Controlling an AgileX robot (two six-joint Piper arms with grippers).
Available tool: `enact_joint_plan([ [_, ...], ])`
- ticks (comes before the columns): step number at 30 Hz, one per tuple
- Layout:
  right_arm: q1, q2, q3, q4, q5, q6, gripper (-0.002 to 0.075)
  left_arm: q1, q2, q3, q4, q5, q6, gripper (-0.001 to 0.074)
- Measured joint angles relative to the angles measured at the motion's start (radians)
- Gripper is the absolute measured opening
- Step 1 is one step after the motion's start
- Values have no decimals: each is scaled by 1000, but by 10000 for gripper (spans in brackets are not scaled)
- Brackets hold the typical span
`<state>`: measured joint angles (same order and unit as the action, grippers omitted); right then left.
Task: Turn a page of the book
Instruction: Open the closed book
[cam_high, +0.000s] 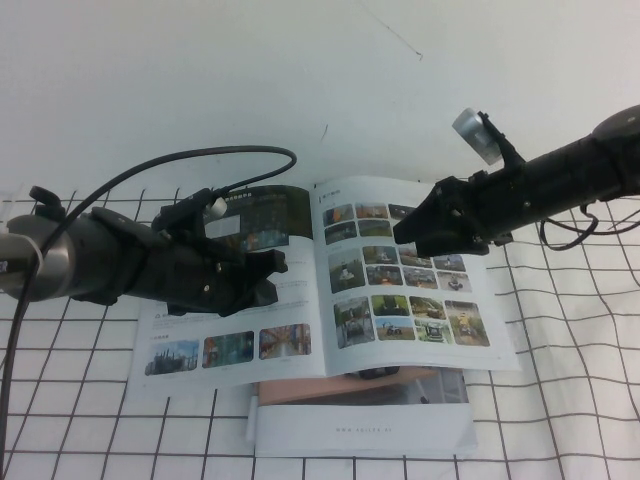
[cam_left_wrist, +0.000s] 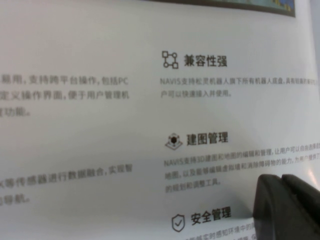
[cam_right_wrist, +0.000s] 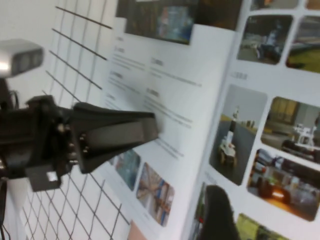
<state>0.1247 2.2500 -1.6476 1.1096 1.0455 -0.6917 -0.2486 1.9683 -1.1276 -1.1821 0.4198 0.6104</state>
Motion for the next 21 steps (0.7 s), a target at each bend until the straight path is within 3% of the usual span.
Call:
enact_joint_plan([
  [7, 4, -18, 0, -35, 8, -10, 435, 0, 1, 0, 0, 1, 0, -2],
  [15, 4, -18, -4, -442, -40, 103, 435, 0, 1, -2, 0, 2, 0, -2],
  [21, 4, -18, -8, -555, -77, 154, 435, 0, 1, -2, 0, 4, 0, -2],
])
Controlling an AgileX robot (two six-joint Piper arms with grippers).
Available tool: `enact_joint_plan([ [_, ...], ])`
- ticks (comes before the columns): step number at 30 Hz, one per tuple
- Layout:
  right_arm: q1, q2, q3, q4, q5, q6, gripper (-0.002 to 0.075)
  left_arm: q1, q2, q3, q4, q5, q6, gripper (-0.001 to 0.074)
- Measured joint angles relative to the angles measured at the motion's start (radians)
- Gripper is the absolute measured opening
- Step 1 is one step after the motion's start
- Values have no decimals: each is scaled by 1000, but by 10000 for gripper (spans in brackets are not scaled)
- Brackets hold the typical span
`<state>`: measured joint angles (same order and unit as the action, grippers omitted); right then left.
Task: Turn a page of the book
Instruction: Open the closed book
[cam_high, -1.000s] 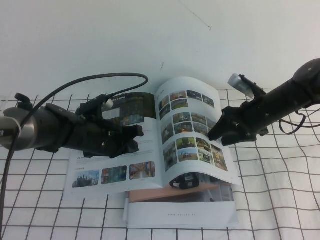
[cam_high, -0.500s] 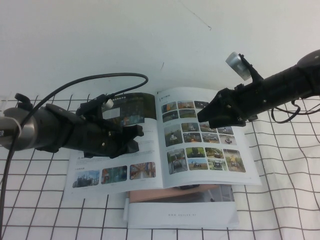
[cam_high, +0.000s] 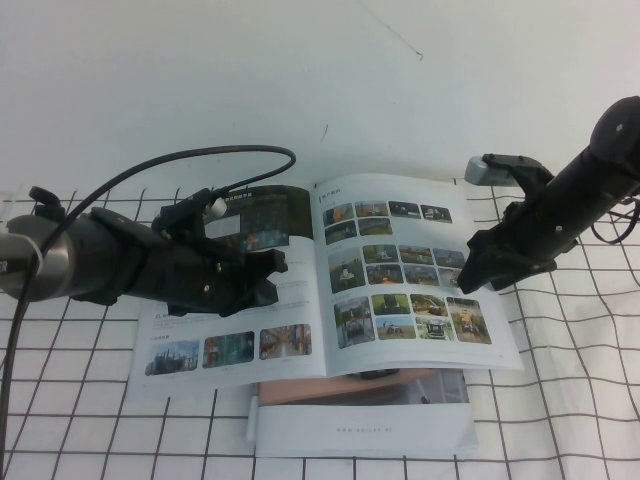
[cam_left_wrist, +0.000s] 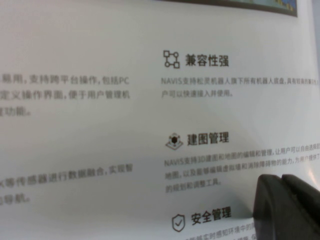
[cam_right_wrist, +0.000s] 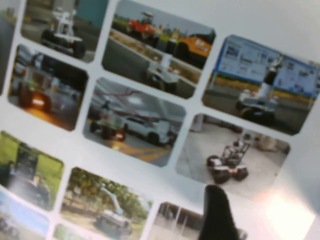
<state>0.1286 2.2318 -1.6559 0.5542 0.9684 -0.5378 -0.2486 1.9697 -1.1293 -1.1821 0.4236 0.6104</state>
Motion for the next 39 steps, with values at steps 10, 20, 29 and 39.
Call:
enact_joint_plan([
  [10, 0, 16, -3, -7, -8, 46, 435, 0, 1, 0, 0, 0, -1, -2],
  [20, -10, 46, -10, 187, 29, 28, 435, 0, 3, 0, -7, 2, -1, -3],
  [29, -2, 58, -8, 441, 78, -51, 435, 0, 3, 0, -11, 4, -1, -3],
  [39, 0, 23, -10, 447, 83, -74, 435, 0, 3, 0, -11, 8, 1, -3],
])
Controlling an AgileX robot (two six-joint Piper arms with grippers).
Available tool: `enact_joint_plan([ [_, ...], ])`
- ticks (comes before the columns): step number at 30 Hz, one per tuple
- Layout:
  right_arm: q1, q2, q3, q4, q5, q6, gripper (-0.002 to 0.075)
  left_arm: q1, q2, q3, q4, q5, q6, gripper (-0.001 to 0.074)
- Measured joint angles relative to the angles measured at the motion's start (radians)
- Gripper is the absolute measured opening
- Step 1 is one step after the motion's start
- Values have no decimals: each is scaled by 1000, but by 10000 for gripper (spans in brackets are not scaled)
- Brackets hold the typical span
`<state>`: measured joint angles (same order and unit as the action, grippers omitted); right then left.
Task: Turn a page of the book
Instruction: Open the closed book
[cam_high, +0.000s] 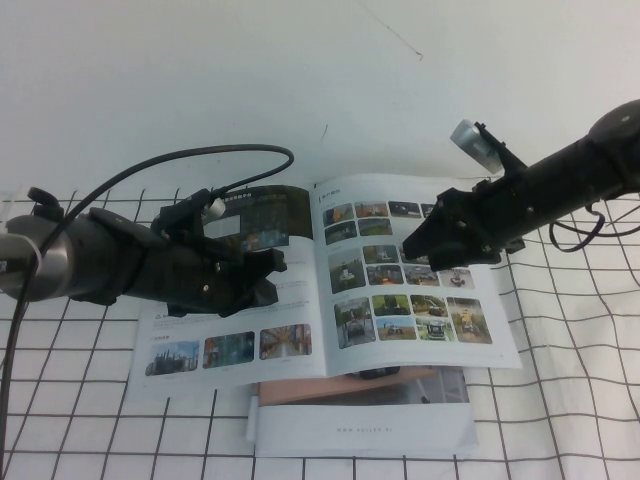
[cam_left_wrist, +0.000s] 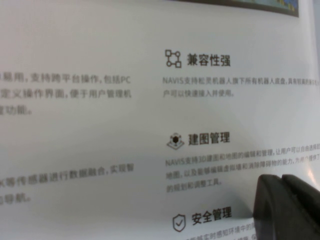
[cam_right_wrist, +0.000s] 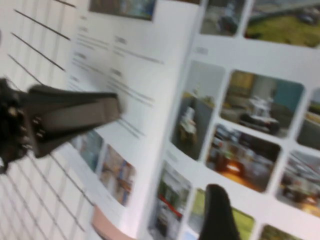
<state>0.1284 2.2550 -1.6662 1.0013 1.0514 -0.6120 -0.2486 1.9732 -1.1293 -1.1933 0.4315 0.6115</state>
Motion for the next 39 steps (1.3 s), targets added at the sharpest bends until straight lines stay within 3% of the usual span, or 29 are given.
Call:
enact_joint_plan([
  [11, 0, -26, -33, -459, 0, 177, 435, 0, 1, 0, 0, 0, 0, -3],
  [15, 0, -26, -34, -542, 0, 210, 435, 0, 1, 0, 0, 0, 0, -3],
  [39, 13, 21, -47, -470, 6, 224, 435, 0, 1, -2, 2, 0, 6, -3],
])
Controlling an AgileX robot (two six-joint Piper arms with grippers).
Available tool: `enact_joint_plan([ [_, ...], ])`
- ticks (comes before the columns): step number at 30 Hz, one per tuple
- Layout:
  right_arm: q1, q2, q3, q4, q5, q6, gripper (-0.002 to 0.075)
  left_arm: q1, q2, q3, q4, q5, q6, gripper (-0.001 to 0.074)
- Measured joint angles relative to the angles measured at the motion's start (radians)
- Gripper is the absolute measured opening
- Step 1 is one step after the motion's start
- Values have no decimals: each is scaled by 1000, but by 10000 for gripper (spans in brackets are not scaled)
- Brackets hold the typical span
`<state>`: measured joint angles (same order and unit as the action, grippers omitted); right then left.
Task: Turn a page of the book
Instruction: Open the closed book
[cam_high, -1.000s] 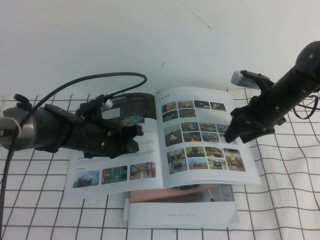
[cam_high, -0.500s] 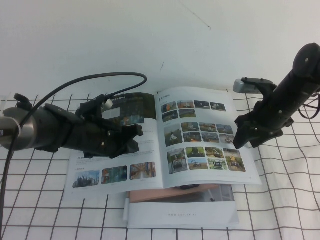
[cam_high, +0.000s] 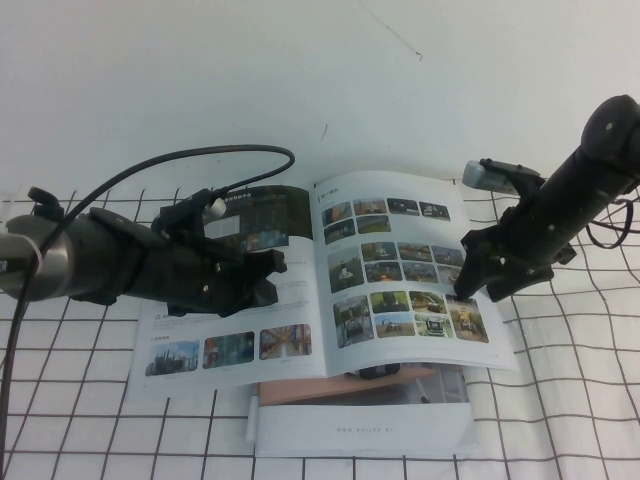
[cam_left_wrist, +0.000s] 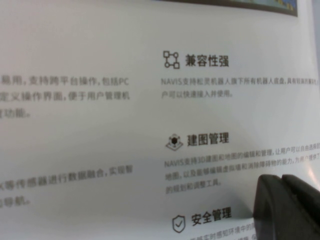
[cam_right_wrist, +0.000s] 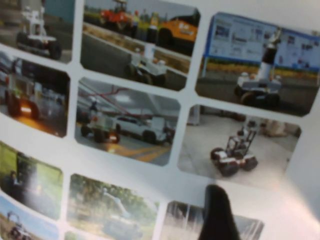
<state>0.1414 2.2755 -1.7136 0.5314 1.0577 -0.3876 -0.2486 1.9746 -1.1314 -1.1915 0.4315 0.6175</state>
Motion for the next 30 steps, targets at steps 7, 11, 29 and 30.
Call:
enact_joint_plan([
  [7, 0, 13, 2, 140, 4, -59, 435, 0, 0, 0, 0, 0, 9, -3],
  [11, 2, 16, 7, 238, 13, -110, 435, 0, 0, 0, -2, 0, 9, -3],
  [29, 5, 16, 7, 547, 115, -284, 435, 0, 0, 0, -2, 0, 13, -3],
  [30, 5, 16, 7, 574, 120, -297, 435, 0, 0, 0, -2, 0, 13, -3],
])
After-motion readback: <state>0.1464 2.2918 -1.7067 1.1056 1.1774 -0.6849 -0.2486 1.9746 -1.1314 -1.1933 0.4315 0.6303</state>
